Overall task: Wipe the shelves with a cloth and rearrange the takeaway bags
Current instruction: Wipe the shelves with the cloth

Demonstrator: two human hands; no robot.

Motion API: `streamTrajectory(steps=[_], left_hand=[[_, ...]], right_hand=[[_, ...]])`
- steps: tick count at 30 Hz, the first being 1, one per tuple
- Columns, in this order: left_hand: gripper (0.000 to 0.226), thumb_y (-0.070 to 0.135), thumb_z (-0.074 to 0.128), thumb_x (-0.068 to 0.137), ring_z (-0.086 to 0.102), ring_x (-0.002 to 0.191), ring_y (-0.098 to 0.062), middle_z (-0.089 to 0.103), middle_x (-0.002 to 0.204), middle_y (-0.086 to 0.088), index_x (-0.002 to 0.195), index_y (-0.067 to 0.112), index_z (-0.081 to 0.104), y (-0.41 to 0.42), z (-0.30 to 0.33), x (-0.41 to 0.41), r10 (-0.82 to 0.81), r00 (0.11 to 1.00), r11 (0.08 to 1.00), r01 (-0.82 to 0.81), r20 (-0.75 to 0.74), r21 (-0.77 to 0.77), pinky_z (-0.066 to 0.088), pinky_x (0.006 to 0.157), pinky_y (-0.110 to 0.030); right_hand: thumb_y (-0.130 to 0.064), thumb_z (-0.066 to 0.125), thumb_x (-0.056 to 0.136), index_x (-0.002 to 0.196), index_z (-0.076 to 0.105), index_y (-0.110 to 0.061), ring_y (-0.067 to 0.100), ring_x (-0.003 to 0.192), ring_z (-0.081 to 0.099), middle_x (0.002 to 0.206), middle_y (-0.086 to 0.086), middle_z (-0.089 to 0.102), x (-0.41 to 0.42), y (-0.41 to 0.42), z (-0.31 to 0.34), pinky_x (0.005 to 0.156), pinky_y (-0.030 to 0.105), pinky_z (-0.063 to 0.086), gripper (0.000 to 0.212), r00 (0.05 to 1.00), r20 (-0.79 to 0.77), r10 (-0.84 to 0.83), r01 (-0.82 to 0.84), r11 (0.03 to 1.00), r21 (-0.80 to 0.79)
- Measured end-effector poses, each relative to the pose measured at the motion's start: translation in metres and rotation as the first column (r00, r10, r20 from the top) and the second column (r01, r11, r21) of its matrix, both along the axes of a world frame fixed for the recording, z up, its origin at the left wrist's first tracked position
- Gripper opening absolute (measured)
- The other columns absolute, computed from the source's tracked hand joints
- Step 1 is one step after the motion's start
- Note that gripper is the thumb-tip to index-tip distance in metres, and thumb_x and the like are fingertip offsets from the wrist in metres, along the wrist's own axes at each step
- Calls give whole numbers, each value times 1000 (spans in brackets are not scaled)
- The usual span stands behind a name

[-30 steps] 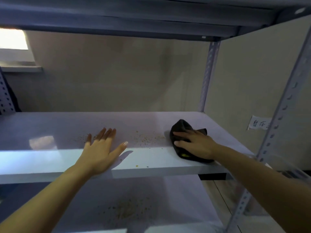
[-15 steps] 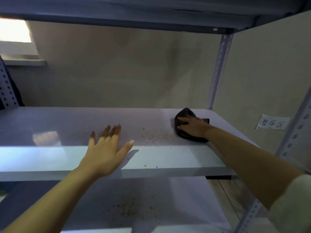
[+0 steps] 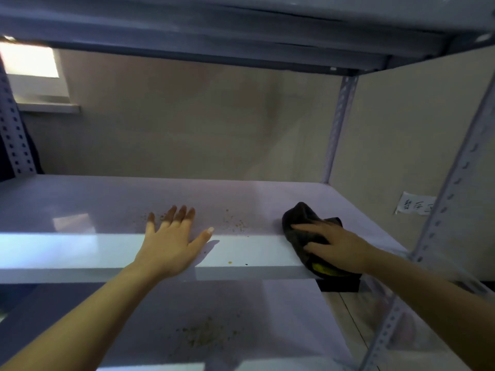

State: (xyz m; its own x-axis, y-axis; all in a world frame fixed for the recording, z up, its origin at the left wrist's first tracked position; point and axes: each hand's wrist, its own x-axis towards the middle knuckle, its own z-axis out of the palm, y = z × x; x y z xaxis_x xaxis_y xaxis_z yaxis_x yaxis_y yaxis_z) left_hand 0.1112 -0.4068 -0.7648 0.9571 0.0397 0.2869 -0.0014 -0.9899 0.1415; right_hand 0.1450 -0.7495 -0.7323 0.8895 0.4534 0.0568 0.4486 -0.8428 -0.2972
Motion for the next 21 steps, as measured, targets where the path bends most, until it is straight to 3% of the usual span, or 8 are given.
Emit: streamTrajectory(steps=[4,7,10,15,19,21], left_hand=[[87,76,7,85,-2,149,-19,4,162,2,154,23,9,-2,1,-1,52,999,998,-53,12,22,-11,114,-57],[81,72,11,89,-2,149,-19,5,162,1,154,22,9,-5,5,-1,61,998,998,-60,-6,18,-10,114,-57],[79,69,11,90,-2,149,-19,4,162,2,154,22,8,-7,6,-3,57,998,998,-57,-3,27,-9,115,-57],[80,70,10,90,-3,148,-17,3,162,2,153,22,9,0,10,-6,46,999,998,-46,-4,33,-9,115,-56],[104,81,-7,68,3,148,-16,7,161,4,153,24,14,46,13,-9,93,996,991,-94,15,91,-8,115,-53],[106,85,-6,68,6,148,-19,11,161,2,152,24,18,75,12,-10,172,985,982,-171,-8,75,-4,115,-54]], right_hand=[[-55,35,86,140,34,-47,26,135,34,154,-5,31,23,-53,-6,111,45,29,55,950,27,-310,311,950,-33],[-53,31,84,135,39,-43,29,131,35,152,-6,32,32,-34,0,109,48,28,52,934,14,-356,356,928,-111],[-55,32,83,136,35,-48,32,130,36,153,-4,30,24,18,4,107,54,28,53,952,-5,-306,305,949,-75],[-60,30,79,140,21,-54,33,137,27,157,-8,20,-5,107,-3,108,58,25,61,999,-11,-47,45,991,-124],[-59,29,86,142,15,-55,28,140,24,158,-12,18,-11,81,-7,108,53,29,58,998,16,-63,64,996,-59],[-57,32,88,143,16,-54,26,141,23,158,-13,16,-14,66,-6,109,52,28,57,995,20,-98,99,993,-60]])
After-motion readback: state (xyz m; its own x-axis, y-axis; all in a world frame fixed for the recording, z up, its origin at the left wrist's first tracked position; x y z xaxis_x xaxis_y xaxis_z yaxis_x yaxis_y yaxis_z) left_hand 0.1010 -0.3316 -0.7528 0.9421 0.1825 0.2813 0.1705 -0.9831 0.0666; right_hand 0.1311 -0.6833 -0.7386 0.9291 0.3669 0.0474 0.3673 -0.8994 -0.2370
